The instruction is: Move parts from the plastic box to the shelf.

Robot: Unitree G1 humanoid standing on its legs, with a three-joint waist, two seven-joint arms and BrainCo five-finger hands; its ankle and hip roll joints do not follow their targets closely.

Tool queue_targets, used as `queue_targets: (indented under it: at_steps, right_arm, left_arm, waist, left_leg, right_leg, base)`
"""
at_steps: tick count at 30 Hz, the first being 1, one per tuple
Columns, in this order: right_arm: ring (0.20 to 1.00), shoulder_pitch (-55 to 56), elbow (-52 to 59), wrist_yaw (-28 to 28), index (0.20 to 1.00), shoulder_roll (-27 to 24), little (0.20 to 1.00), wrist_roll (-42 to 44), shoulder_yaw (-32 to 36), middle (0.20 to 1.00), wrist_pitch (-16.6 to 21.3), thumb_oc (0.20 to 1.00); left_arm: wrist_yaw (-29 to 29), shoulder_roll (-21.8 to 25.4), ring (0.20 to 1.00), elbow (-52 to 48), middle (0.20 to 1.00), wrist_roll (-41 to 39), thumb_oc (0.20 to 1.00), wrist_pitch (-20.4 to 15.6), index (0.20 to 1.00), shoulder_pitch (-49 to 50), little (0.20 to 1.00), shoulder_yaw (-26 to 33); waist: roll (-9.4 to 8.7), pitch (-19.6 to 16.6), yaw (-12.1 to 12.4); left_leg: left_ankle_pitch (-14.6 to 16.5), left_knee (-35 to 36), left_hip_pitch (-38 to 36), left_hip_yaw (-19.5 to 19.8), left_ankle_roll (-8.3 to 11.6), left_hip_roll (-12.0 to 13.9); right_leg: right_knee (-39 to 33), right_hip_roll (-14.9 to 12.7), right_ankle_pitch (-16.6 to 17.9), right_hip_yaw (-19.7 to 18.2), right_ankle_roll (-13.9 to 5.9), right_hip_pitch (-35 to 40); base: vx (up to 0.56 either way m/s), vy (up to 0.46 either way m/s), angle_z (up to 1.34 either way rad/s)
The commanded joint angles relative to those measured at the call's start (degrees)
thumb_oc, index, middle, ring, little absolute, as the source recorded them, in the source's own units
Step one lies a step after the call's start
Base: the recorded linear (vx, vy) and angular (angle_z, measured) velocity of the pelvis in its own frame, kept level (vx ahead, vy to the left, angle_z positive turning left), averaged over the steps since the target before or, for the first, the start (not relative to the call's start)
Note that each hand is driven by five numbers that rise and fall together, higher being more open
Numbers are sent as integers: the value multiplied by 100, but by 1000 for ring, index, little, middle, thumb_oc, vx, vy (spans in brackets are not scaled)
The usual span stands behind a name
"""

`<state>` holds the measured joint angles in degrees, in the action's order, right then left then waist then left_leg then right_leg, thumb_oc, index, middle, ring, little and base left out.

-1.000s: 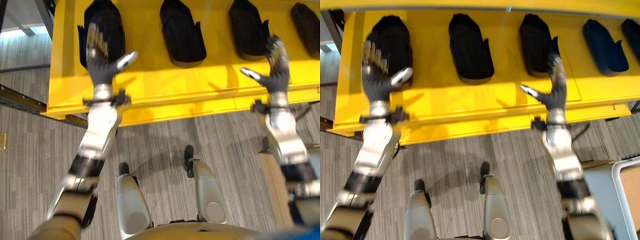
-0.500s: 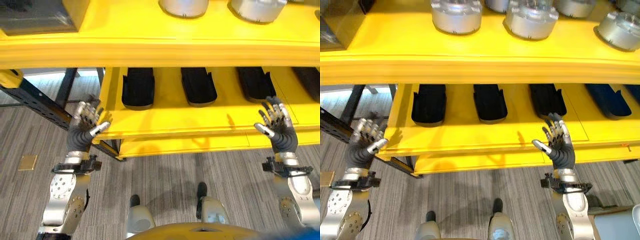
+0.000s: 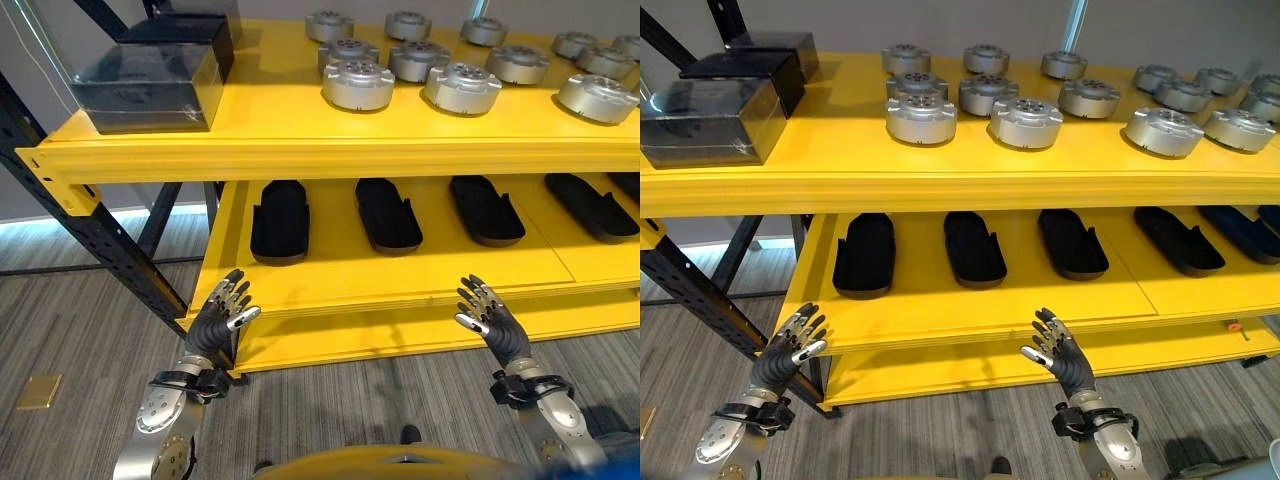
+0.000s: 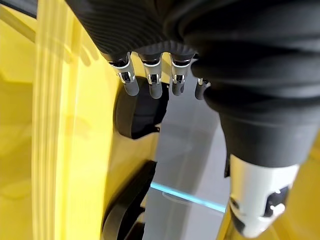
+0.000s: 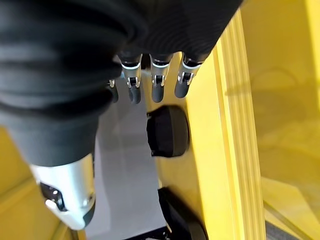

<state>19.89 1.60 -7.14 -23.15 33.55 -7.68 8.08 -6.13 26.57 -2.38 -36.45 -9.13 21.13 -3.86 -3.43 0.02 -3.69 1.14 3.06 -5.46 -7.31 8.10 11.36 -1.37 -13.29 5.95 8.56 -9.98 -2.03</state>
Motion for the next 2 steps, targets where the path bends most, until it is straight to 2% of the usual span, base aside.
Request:
queue_targets:
  at_steps: [1,2]
  right_arm:
    - [1000,-286,264,-100,1000,-30,1000,113,41,1000,137,1000]
    - [1000,-240,292,-138,1000,-60,1000,109,38,1000,130,1000]
  left_arm:
    - [-18,102,1000,-38,1000,160,1000,-221,1000,-239,1000,167]
    - [-29,72,1000,-54,1000,159,1000,-228,1000,-218,1000,184]
  waist:
    - [-176,92,-15]
    - [-178,65,-6]
  left_leg:
    - [-281,-112,500,-40,-447,-180]
    - [-289,-69,451,-53,-440,-176]
  right_leg:
    - [221,-394,267,125,-410,189]
    - [185,-396,258,132,-408,225]
  base:
    - [62,24,-6]
    - [51,18,-6]
